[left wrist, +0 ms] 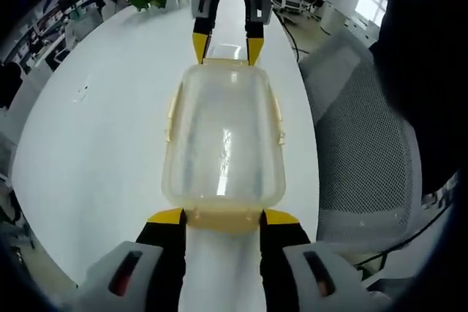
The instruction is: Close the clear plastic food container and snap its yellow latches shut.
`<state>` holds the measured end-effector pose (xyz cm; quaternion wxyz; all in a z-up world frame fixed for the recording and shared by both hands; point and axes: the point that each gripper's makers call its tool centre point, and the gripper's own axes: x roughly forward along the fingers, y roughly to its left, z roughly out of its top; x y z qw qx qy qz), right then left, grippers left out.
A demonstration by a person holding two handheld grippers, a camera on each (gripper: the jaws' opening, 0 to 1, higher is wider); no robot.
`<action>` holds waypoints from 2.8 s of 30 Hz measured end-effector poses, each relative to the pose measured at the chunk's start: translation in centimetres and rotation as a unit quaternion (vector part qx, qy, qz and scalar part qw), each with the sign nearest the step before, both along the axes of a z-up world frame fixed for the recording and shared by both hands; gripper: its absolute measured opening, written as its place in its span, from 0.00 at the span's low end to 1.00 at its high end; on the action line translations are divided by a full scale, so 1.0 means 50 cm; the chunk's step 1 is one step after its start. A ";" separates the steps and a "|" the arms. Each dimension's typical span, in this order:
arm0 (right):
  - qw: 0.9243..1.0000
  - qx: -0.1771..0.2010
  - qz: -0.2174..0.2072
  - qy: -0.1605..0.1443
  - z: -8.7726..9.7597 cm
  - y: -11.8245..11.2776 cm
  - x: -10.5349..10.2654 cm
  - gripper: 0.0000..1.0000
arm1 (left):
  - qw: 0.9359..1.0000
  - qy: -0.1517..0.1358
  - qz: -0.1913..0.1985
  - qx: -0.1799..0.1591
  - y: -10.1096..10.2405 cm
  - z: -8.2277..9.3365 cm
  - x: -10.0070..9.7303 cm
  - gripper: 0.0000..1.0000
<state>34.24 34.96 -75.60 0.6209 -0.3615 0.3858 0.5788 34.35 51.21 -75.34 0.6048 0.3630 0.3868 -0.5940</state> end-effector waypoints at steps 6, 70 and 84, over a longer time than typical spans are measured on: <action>1.000 -0.002 -0.003 -0.004 -0.002 -0.031 -0.001 0.39 | 1.000 -0.002 -0.001 -0.006 -0.032 0.001 0.000 0.38; 0.999 -0.028 -0.039 0.000 -0.028 -0.346 -0.022 0.38 | 0.999 0.013 -0.028 -0.030 -0.347 -0.012 -0.008 0.38; 0.998 -0.035 -0.052 -0.004 -0.030 -0.404 -0.028 0.38 | 0.999 0.013 -0.038 -0.034 -0.404 -0.015 -0.007 0.38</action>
